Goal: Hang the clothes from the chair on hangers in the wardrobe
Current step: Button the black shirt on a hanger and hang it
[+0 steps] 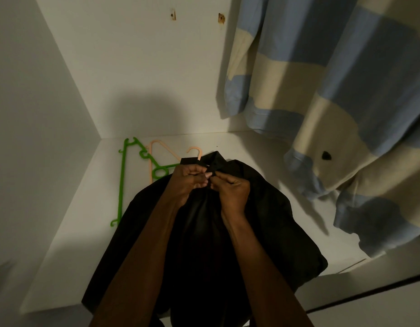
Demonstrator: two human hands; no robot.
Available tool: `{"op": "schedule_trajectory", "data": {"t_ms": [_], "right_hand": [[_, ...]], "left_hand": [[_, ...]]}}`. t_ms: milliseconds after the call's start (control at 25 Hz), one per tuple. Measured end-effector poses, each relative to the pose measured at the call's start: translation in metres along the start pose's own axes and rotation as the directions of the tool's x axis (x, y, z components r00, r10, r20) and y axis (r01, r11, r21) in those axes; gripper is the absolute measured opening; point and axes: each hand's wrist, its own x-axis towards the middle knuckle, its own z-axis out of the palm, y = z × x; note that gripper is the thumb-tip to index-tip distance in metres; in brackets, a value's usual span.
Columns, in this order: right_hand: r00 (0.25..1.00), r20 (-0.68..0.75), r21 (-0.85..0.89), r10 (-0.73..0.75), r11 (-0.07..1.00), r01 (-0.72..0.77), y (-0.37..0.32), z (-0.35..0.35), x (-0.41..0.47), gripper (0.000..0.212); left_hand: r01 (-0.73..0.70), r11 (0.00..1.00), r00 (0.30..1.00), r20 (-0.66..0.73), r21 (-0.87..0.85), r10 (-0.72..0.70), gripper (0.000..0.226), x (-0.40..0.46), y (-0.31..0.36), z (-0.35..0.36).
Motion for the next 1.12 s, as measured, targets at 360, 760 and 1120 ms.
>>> {"op": "schedule_trajectory", "data": {"t_ms": [360,760,1120], "right_hand": [[0.962,-0.023,0.215,0.274,0.941,-0.262,-0.015,0.002,0.009,0.012],[1.0,0.027,-0.083,-0.01,0.996,0.012,-0.001,-0.006,0.0,0.019],[0.986,0.056,-0.305,-0.156,0.938,0.165,0.004,-0.004,0.001,0.022]], "left_hand": [[-0.005,0.999,1.0,-0.004,-0.05,0.005,0.014,-0.003,0.003,0.004],[0.04,0.991,0.989,-0.145,0.131,-0.021,0.009,-0.002,0.001,0.008],[0.126,0.971,0.99,-0.091,0.205,-0.109,0.015,0.0,0.0,-0.003]]}}
